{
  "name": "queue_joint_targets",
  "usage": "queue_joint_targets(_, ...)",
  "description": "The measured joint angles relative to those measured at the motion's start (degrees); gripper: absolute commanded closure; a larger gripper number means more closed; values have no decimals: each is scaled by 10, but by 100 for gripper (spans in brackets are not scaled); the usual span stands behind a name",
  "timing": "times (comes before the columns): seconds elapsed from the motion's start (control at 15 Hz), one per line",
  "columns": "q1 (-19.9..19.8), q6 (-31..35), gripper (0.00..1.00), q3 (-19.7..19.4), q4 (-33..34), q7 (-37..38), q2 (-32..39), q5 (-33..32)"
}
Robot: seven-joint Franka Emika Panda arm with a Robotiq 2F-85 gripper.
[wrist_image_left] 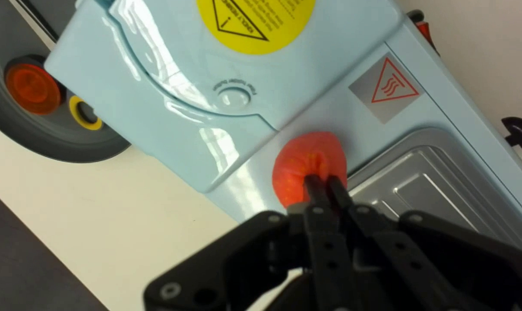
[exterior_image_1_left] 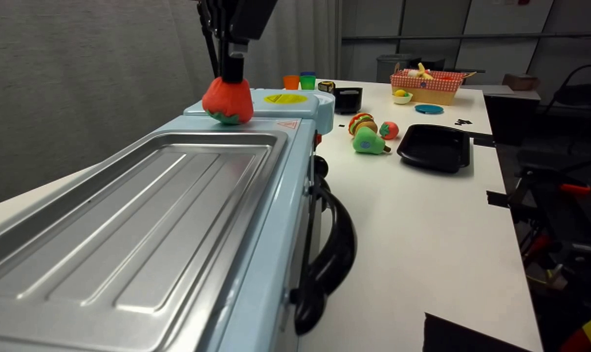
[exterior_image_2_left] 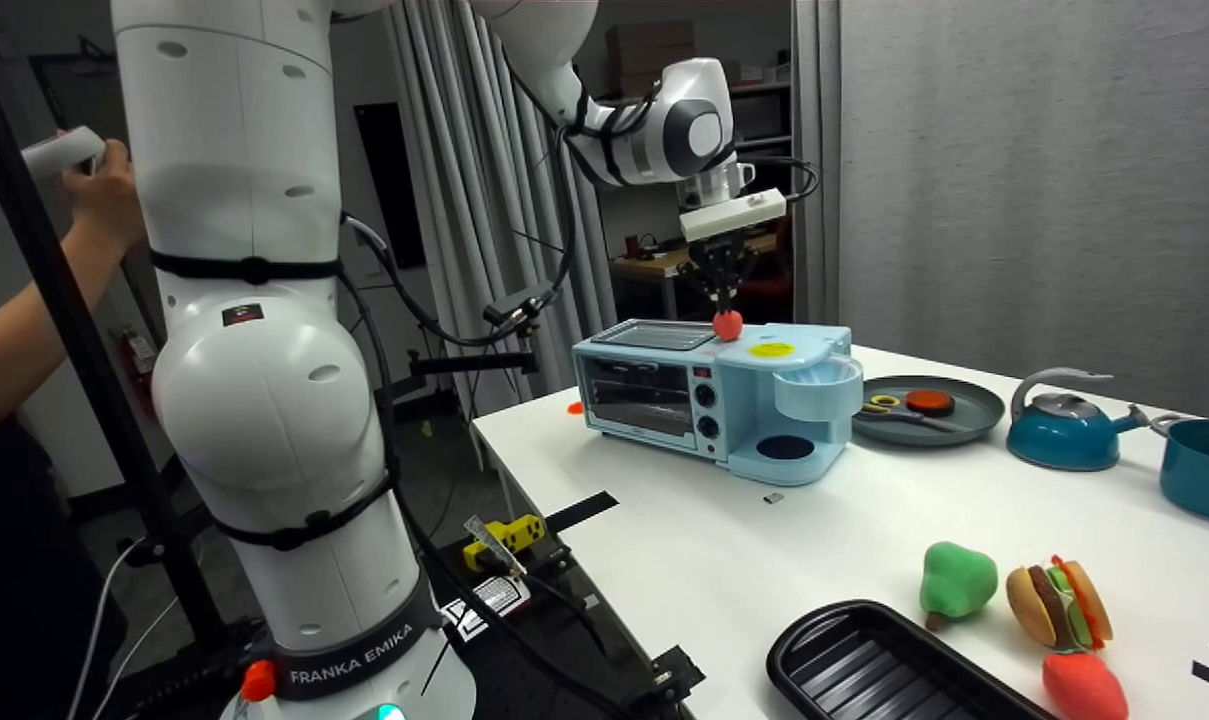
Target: Remove the orange plushy from the compartment and put it atop the toaster oven
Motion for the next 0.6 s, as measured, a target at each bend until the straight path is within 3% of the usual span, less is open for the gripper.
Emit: queue_joint_targets(0.6, 0, -28, 98, 29, 20, -71, 25, 117)
